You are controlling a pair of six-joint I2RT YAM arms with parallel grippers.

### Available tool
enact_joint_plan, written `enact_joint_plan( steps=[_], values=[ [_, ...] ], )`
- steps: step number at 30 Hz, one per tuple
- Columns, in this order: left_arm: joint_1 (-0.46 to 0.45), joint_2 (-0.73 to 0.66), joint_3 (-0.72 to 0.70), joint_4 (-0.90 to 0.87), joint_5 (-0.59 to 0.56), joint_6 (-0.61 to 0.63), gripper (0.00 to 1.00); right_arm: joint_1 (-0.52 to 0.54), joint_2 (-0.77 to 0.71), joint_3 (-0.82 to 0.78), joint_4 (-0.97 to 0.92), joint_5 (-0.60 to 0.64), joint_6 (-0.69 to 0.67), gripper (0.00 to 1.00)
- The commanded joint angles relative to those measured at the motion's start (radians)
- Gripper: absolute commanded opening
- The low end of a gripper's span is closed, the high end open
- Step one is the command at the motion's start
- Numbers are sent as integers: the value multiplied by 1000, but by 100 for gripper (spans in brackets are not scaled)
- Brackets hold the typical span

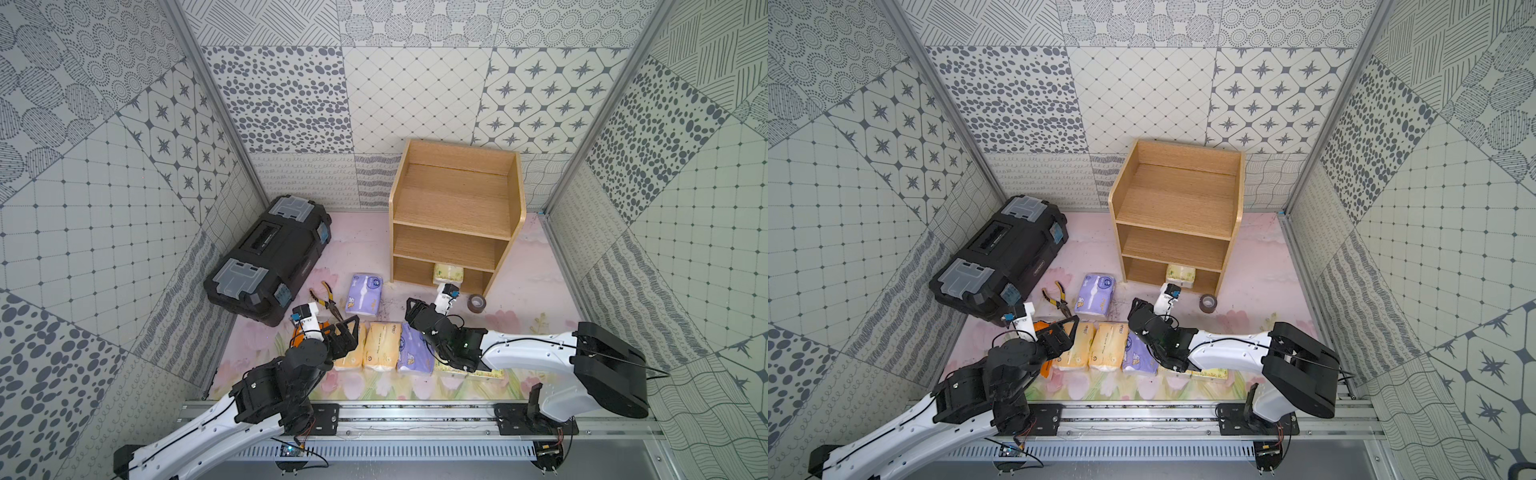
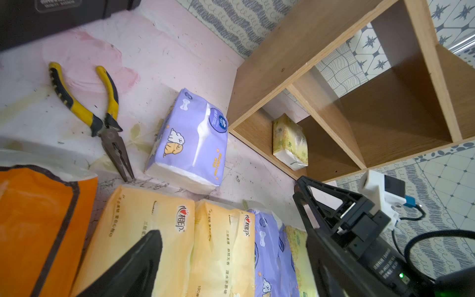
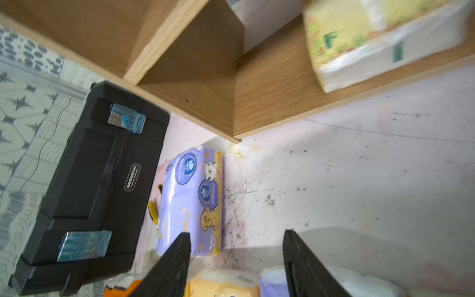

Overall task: Remove the tissue boxes from the shelf
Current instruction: Pick up a box of tissues from the shelf.

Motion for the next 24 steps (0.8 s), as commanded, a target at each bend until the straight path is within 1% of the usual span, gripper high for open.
enact_joint_plan(
  steps=[1, 5, 10, 19, 24],
  values=[
    [-2, 124, -22, 305, 104, -48, 92, -63, -36, -64, 81, -18, 84, 61],
    [-2, 200, -31, 373, 114, -56, 91, -138, -38, -122, 136, -28, 121, 61],
    [-1, 245, -60, 419, 90, -101, 91, -207, -18, -129, 178, -25, 182, 61],
    [0, 246, -119, 431, 49, -208, 92, -307, 85, -125, 297, -53, 195, 54],
    [0, 237, -137, 437, 48, -219, 92, -332, 126, -108, 319, -37, 193, 52]
  ],
)
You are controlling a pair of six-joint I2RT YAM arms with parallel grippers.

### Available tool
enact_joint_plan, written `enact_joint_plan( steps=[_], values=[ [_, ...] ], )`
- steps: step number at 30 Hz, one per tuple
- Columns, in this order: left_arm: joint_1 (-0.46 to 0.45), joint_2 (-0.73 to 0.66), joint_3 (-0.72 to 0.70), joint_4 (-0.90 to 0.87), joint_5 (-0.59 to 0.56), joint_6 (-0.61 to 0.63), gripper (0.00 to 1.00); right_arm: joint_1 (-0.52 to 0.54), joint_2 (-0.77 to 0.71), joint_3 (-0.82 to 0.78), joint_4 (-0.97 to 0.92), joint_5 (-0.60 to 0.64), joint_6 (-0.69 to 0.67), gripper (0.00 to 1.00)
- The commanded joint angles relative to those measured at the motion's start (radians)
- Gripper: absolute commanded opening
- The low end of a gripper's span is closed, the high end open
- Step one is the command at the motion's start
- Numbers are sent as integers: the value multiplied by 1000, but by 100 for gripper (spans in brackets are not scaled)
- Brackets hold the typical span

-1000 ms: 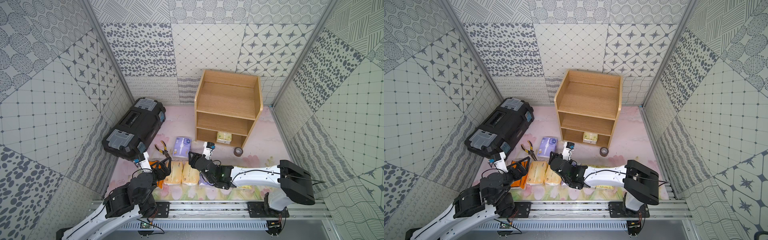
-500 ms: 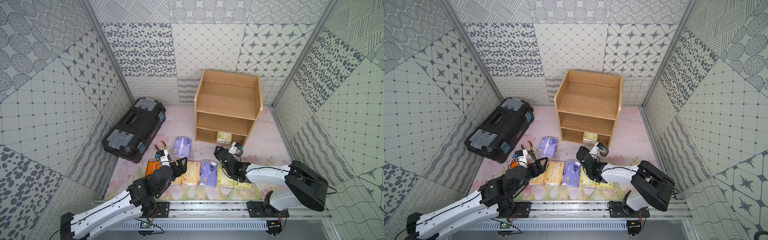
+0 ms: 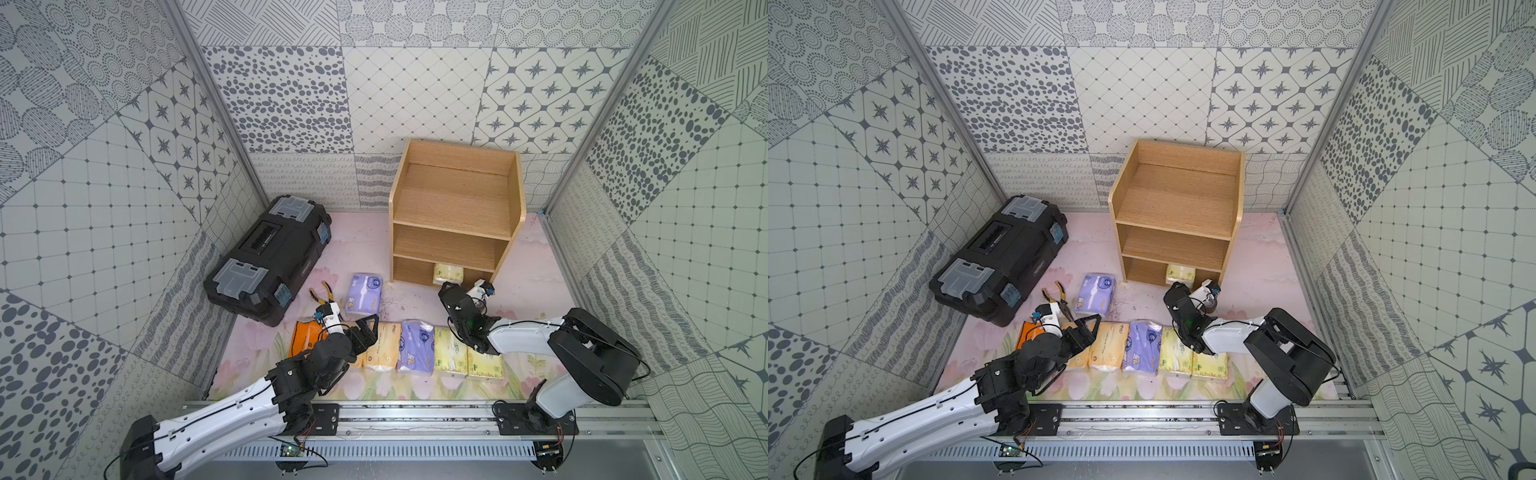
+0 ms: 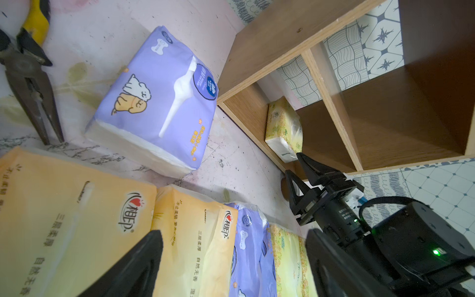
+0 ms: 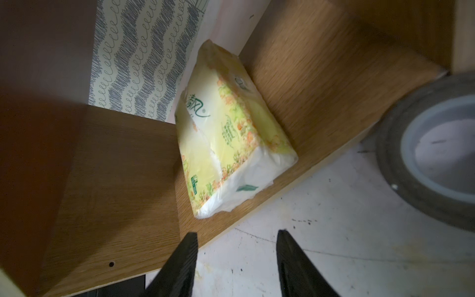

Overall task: Remove the tissue boxes from the shelf
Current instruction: Pick up a box of tissues from the shelf.

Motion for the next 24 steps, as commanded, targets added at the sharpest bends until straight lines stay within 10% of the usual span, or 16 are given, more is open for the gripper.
enact_joint_plan(
  steps=[1, 24],
  values=[
    [1, -8, -14, 76, -25, -53, 92, -14, 33, 22, 69, 11, -3, 52],
    [0, 4, -17, 81, -9, -73, 92, -64, 175, 93, 132, 95, 2, 43]
  ],
)
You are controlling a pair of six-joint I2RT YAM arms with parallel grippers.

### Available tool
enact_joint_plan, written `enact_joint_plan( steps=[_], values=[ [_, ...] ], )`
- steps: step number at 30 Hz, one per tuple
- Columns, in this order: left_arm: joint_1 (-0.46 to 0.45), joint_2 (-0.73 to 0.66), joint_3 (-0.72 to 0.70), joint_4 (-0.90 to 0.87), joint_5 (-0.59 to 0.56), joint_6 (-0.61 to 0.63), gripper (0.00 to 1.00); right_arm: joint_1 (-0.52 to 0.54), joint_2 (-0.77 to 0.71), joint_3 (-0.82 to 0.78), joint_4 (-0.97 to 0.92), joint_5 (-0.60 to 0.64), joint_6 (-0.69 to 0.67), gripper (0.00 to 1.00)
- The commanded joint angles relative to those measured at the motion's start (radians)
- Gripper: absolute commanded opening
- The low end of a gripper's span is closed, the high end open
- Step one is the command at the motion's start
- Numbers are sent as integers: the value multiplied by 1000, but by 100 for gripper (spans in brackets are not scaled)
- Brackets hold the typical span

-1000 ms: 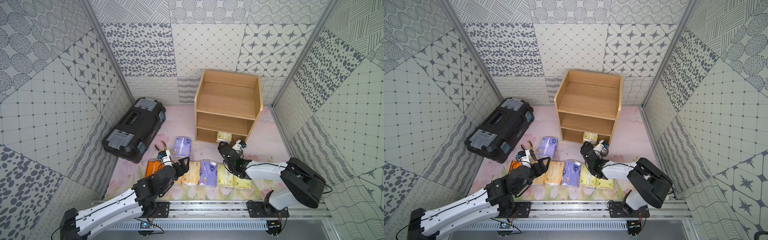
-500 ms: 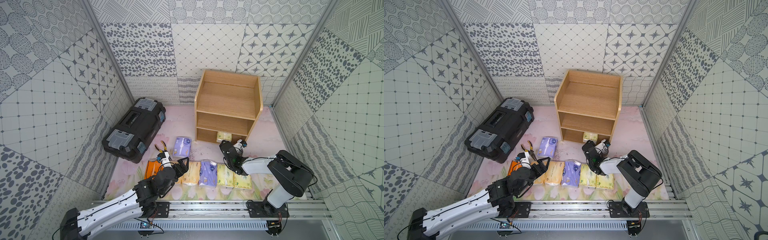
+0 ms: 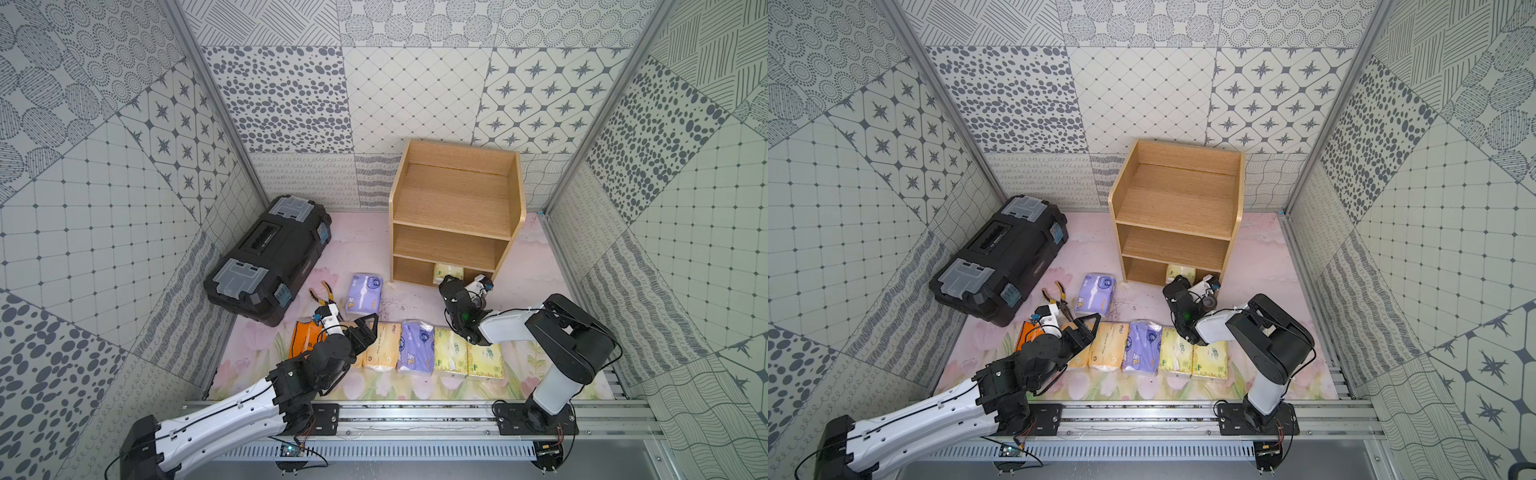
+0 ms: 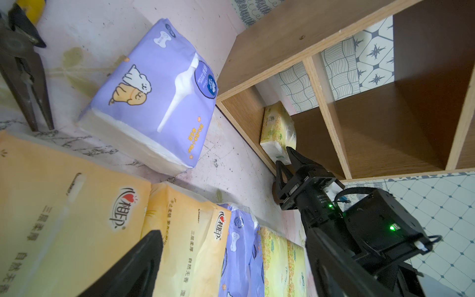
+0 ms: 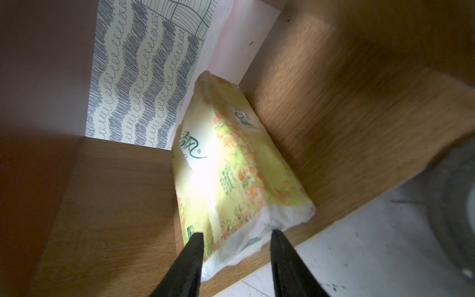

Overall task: Remove the tissue boxes from the shelf
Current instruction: Pick up a box of tissues from the shelf.

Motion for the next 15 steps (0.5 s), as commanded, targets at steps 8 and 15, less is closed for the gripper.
enact_joint_plan(
  steps=[8, 15],
  values=[
    [0, 15, 13, 49, -12, -15, 92, -14, 57, 27, 71, 29, 15, 15],
    [0, 61, 41, 89, -37, -3, 91, -6, -27, -15, 100, -34, 6, 0]
  ],
)
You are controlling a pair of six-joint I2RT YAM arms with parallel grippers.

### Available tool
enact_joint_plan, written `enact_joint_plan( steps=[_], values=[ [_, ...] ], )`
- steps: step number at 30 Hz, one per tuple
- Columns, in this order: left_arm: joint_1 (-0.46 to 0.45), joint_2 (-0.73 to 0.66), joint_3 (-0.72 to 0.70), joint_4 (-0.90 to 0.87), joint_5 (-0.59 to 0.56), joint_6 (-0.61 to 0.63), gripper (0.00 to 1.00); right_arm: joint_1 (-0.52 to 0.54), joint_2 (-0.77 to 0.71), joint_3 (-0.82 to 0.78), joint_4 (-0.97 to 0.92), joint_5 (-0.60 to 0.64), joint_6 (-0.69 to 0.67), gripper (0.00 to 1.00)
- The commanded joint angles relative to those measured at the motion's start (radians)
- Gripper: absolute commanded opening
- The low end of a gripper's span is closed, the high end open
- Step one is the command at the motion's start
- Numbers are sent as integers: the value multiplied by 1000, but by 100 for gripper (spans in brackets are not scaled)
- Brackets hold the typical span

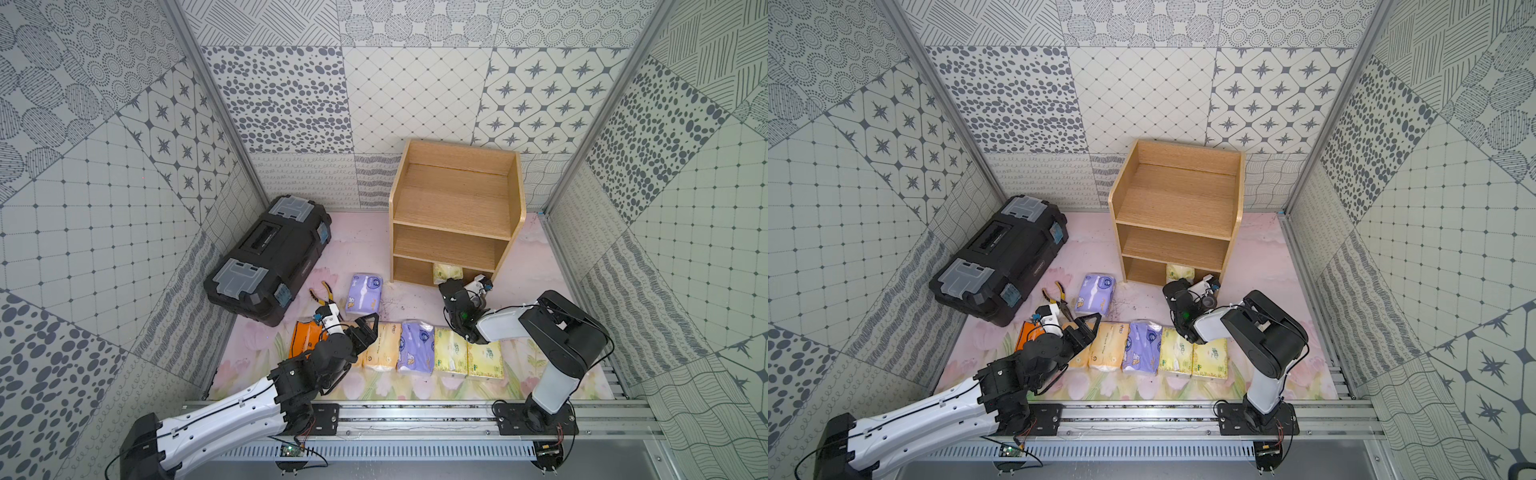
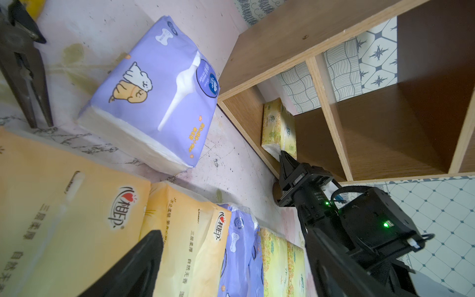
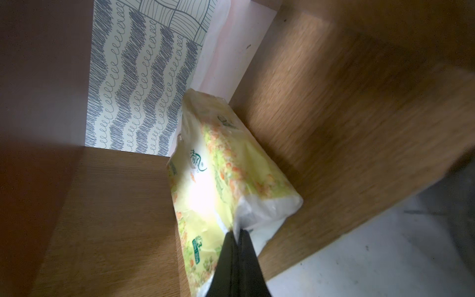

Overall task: Remove the tissue boxes from the shelf
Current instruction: Pick up a box of tissues from the shelf.

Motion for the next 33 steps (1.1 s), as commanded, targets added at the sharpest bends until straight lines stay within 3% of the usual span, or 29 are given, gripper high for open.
enact_joint_plan(
  steps=[1, 10, 18, 21, 25, 33],
  values=[
    [-1, 56, 37, 98, -31, 12, 92, 7, -70, -30, 53, -34, -12, 0],
    [38, 368, 164, 321, 138, 29, 94, 22, -186, -111, 47, -138, -7, 0],
    [99, 684, 275, 532, 274, -53, 95, 22, -260, -168, 39, -179, -9, 0],
    [115, 794, 323, 603, 311, -75, 89, 20, -278, -189, 44, -201, -4, 0],
    [128, 914, 379, 681, 337, -102, 85, 20, -310, -211, 43, -227, -2, 0],
    [130, 1114, 468, 814, 353, -196, 88, 11, -357, -242, 37, -257, 10, 0]
  ],
)
